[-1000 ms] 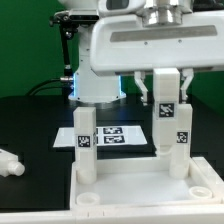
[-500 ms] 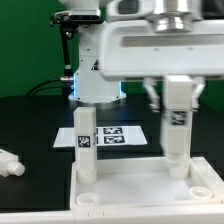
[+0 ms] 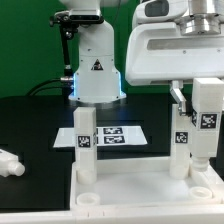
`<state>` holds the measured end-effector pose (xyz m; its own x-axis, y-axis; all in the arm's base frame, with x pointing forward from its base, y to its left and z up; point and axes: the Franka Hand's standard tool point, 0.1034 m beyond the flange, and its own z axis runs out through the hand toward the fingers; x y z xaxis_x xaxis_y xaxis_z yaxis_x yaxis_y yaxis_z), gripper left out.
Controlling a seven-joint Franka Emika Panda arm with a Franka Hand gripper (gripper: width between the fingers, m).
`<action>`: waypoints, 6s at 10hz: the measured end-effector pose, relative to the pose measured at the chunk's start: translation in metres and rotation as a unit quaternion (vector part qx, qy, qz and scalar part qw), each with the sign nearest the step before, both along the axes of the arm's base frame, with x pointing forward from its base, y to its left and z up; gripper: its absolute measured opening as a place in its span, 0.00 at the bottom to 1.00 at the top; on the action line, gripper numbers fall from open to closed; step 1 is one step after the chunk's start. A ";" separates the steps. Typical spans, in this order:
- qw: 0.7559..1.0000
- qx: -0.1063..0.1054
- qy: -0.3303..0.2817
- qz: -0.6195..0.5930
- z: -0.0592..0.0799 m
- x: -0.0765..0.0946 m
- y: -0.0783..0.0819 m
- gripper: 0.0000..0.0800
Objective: Assemble desk
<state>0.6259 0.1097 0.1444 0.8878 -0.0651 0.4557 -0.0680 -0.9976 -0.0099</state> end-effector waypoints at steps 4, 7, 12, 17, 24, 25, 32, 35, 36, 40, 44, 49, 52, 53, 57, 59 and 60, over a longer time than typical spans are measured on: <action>1.000 -0.009 0.003 -0.002 -0.015 0.010 -0.003 0.36; 1.000 -0.011 0.008 -0.002 -0.023 0.007 -0.003 0.36; 1.000 -0.015 0.017 0.005 -0.035 0.001 0.004 0.36; 0.999 -0.018 0.025 0.009 -0.046 -0.003 0.008 0.36; 0.999 -0.020 0.028 0.012 -0.044 -0.002 0.006 0.76; 0.999 -0.015 0.034 0.012 -0.030 -0.001 0.004 0.76; 0.974 -0.002 0.225 -0.017 -0.022 -0.009 -0.008 0.81; 0.980 0.004 0.193 -0.041 -0.024 0.002 -0.007 0.81; 0.980 0.004 0.193 -0.041 -0.023 0.002 -0.008 0.81; 0.971 0.037 0.186 -0.148 -0.022 0.003 -0.007 0.37; 0.945 0.071 0.177 -0.265 -0.023 0.003 -0.007 0.36; 0.774 0.212 0.133 -0.581 -0.026 0.010 -0.001 0.36; 0.700 0.243 0.126 -0.660 -0.027 0.010 0.000 0.37; 0.704 0.242 0.127 -0.656 -0.027 0.010 0.000 0.37; 0.838 0.200 0.131 -0.490 -0.027 0.012 -0.002 0.80; 0.871 0.180 0.141 -0.435 -0.028 0.008 0.004 0.81; 0.881 0.174 0.142 -0.417 -0.028 0.008 0.002 0.81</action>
Offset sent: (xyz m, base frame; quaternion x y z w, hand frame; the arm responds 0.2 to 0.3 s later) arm 0.0169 0.0104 -0.0099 0.0022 0.0159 0.0167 0.9997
